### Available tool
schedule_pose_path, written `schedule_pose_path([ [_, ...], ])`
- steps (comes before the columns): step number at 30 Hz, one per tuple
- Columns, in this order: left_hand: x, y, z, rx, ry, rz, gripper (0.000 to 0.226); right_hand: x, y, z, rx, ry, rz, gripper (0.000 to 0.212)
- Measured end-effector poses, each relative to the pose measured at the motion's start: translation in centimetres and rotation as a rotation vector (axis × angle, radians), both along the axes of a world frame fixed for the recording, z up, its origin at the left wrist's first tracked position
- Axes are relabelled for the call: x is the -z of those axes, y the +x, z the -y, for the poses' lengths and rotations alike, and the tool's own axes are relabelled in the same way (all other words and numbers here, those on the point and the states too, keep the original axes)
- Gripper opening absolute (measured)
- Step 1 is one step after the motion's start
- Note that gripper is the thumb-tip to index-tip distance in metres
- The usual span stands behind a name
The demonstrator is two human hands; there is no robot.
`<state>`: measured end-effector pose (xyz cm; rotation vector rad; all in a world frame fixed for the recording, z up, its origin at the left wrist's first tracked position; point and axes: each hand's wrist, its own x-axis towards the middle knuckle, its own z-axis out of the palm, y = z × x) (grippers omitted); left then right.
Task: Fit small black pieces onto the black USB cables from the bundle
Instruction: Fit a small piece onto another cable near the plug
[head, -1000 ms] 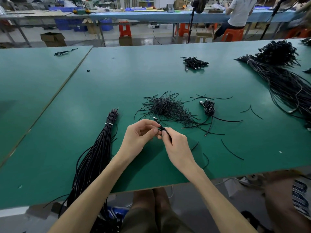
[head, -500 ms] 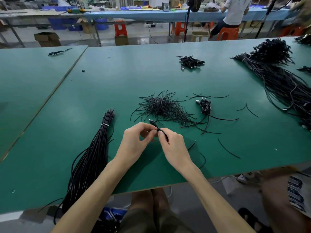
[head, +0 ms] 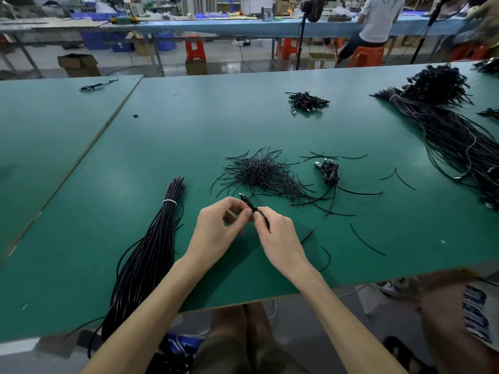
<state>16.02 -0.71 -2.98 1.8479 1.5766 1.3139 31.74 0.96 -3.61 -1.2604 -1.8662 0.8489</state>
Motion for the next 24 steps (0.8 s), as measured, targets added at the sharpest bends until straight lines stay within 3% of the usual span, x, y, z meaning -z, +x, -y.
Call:
schedule_pose_path([
  [8, -0.7, -0.5, -0.2, 0.109, -0.273, 0.332, 0.02, -0.8, -0.6, 0.9, 0.017, 0.147, 0.171, 0.029],
  [17, -2.0, -1.4, 0.3, 0.495, -0.743, 1.047, 0.021, -0.4, -1.0, 2.0, 0.166, 0.731, 0.238, 0.024],
  [20, -1.7, -1.7, 0.2, 0.534, -0.745, 1.056, 0.021, -0.2, -0.9, 1.7, 0.145, 0.782, 0.222, 0.027],
  [24, -0.9, -1.7, -0.2, 0.491, -0.581, 0.897, 0.02, -0.5, -0.8, 1.5, 0.156, 0.723, 0.264, 0.031],
])
